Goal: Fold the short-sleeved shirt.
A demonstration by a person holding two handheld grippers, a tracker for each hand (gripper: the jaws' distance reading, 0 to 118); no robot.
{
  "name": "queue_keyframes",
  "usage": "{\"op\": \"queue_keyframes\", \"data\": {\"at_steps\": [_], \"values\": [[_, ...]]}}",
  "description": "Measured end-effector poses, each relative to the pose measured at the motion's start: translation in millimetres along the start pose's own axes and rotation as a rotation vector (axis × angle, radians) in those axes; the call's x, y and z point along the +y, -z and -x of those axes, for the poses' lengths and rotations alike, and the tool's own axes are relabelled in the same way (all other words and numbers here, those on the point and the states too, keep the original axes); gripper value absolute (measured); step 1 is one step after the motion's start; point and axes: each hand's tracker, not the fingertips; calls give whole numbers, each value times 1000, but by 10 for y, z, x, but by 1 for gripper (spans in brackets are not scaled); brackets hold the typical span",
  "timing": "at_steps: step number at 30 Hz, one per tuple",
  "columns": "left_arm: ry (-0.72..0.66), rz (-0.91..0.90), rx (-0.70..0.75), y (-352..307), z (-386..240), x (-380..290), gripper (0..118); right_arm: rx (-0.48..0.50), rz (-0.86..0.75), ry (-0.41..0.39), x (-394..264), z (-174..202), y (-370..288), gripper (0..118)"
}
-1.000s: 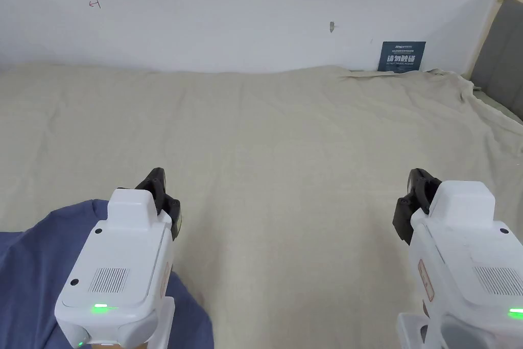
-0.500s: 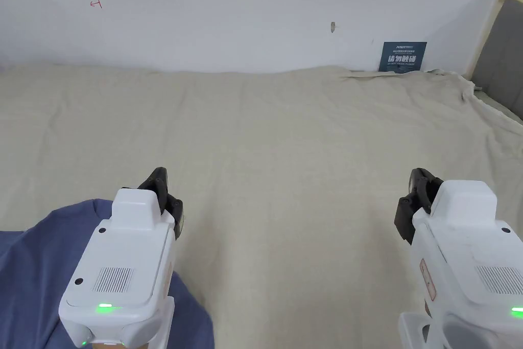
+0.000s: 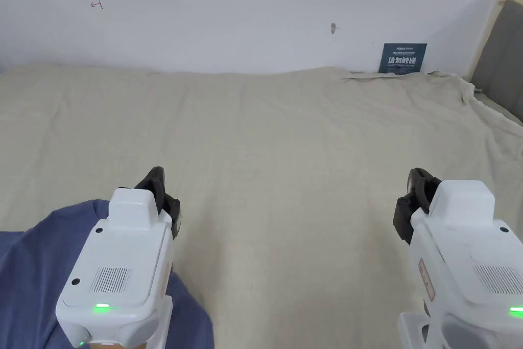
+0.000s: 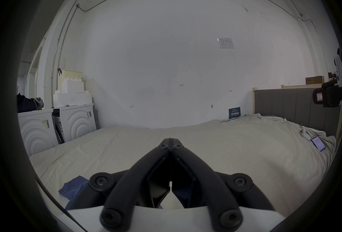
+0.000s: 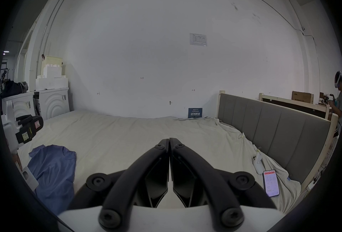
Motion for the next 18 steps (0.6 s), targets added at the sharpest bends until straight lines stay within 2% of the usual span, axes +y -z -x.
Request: {"op": "queue_keyframes", "data": {"at_steps": [10, 18], "values": [[-21, -9, 88, -105, 381, 24, 0, 66, -19, -21, 57, 279, 114, 0], [-7, 2, 247, -394, 1018, -14, 0, 210, -40, -21, 137, 890, 237, 0]]}}
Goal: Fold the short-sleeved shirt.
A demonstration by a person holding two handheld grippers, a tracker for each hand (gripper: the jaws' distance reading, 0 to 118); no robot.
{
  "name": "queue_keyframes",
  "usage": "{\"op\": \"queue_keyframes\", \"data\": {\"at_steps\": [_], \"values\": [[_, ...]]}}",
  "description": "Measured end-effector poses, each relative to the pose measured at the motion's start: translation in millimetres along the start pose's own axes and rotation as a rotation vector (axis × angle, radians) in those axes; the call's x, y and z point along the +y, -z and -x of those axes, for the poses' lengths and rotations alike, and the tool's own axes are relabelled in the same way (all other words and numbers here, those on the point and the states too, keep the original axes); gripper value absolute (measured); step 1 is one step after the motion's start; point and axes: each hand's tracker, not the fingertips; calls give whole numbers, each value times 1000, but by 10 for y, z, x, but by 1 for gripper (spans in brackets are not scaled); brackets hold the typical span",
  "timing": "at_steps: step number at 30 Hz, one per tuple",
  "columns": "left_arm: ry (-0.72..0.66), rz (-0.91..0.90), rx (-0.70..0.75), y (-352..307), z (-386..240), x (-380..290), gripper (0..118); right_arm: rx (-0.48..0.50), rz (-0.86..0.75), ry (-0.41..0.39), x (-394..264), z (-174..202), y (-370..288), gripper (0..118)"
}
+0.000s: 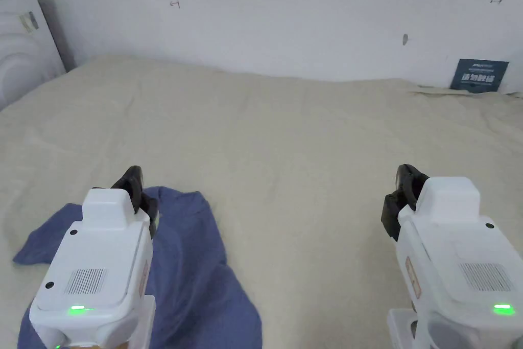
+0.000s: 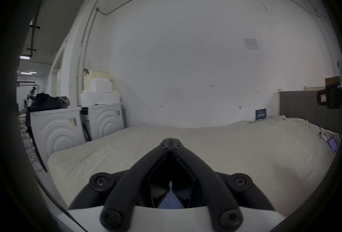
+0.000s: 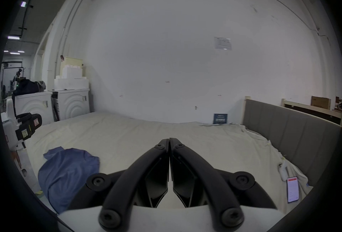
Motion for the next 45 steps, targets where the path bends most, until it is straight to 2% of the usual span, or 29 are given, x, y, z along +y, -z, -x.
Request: {"op": "queue_keyframes", "data": {"at_steps": [12, 18, 29, 38, 42, 43, 44, 45], "values": [[27, 36, 250, -507, 1131, -43, 0, 251, -13, -8, 20, 1036, 201, 0], [40, 61, 315, -709, 1406, -103, 0, 321, -1, -17, -37, 1307, 194, 0], [39, 84, 316, -683, 1451, -144, 0, 329, 10, -18, -65, 1313, 211, 0], [-58, 330, 62, -24, 1213, -243, 0, 282, 26, -24, -131, 1097, 376, 0], [-92, 579, -11, 480, 1067, -455, 5, 261, 38, -25, -179, 1020, 458, 0], [-105, 615, -20, 557, 1019, -494, 9, 257, 42, -26, -191, 1003, 476, 0], [-124, 656, -25, 668, 981, -573, 22, 253, 47, -26, -206, 982, 496, 0], [-130, 718, -29, 779, 947, -652, 40, 247, 51, -27, -224, 969, 512, 0]]}}
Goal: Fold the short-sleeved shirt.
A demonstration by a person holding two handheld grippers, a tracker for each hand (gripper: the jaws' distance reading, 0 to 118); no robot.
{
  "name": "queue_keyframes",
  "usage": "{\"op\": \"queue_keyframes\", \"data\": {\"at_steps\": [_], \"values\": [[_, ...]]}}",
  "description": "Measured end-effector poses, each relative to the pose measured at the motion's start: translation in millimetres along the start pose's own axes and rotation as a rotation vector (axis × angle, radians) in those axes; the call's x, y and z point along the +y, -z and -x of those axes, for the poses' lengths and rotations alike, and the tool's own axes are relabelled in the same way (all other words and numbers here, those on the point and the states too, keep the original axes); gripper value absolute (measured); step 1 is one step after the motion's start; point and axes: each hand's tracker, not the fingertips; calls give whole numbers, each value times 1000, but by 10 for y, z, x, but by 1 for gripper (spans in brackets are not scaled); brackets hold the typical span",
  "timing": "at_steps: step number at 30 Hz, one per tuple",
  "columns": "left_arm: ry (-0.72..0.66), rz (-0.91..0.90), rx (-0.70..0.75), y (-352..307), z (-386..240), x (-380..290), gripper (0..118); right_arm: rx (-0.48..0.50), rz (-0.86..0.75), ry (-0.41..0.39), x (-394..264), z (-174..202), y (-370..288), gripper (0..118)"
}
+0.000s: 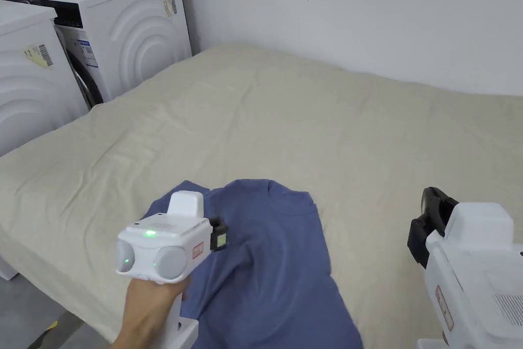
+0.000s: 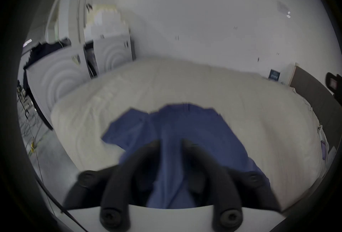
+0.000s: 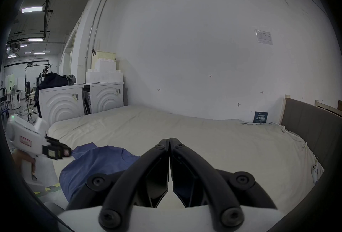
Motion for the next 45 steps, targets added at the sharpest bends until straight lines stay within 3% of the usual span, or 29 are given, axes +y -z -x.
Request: {"op": "queue_keyframes", "data": {"at_steps": [2, 4, 13, 16, 18, 19, 20, 22, 23, 26, 35, 45], "values": [[-21, 90, -11, 234, -39, -21, 82, -8, 9, -2, -31, -47, 24, 0], [-31, 159, -6, 447, -76, -53, 100, -17, 18, -6, -62, -87, 39, 0], [46, 391, 54, 1133, -251, -321, 102, -75, 65, -10, -154, -273, -12, 0], [37, 429, 55, 1189, -307, -421, 92, -91, 76, -8, -173, -320, -56, 0], [6, 417, 64, 1114, -312, -386, 76, -98, 81, -6, -175, -350, -86, 0], [-5, 426, 61, 1101, -319, -367, 64, -102, 81, -5, -177, -360, -98, 0], [-2, 420, 53, 1067, -337, -347, 42, -106, 81, -4, -178, -379, -112, 0], [35, 408, 52, 1045, -375, -339, 12, -111, 82, 2, -172, -403, -138, 0], [67, 402, 58, 1033, -375, -350, 1, -113, 80, 6, -166, -414, -155, 0], [71, 376, 30, 943, -321, -378, 0, -118, 73, 14, -145, -452, -223, 0], [-115, 180, -185, 326, -216, 15, 0, -151, 45, 28, -66, -658, -488, 0], [45, 15, -358, -119, -1251, 721, 0, -238, 12, 48, -36, -1067, -831, 0]]}}
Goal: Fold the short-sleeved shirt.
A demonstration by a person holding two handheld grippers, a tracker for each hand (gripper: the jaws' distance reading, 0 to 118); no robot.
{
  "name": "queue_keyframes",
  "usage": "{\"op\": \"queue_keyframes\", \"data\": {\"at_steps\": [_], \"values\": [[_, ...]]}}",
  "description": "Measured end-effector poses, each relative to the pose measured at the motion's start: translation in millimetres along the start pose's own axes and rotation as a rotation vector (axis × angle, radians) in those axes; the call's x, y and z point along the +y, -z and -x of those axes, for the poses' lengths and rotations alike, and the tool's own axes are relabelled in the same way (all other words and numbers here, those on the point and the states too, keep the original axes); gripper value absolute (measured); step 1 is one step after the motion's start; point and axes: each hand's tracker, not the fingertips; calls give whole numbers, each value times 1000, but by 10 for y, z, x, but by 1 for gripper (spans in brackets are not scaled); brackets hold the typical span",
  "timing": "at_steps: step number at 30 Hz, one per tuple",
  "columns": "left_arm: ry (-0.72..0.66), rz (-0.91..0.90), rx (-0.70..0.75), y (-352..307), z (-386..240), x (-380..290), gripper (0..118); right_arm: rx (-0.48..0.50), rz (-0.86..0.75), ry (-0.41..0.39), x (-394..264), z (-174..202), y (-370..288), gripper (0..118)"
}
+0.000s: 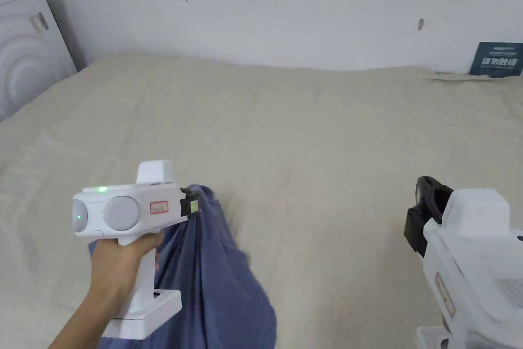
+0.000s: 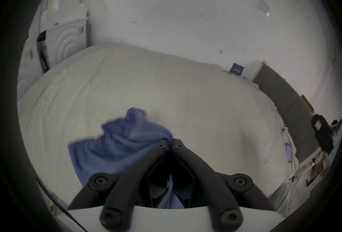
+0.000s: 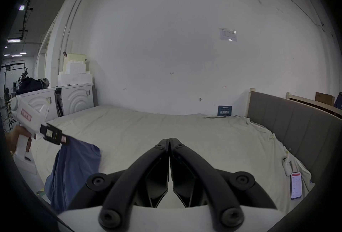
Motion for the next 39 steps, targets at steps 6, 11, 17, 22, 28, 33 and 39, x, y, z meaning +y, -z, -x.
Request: {"op": "queue_keyframes", "data": {"at_steps": [6, 11, 17, 22, 28, 33, 39], "values": [[125, -81, -152, -15, -846, 481, 0, -83, -23, 13, 51, -354, -160, 0], [245, -121, -243, 0, -1552, 744, 0, -156, -36, 17, 79, -645, -283, 0], [310, -123, -371, 84, -2275, 809, 0, -240, -51, 23, 119, -942, -455, 0], [357, -88, -482, 196, -2736, 656, 0, -307, -56, 15, 117, -1172, -565, 0], [439, 40, -542, 508, -3065, 236, 0, -359, -44, 23, 60, -1376, -649, 0], [484, 212, -481, 992, -3078, -229, 0, -378, -23, 34, -23, -1448, -669, 0], [518, 427, -369, 1516, -2919, -791, 0, -378, -2, 50, -126, -1476, -649, 0]]}}
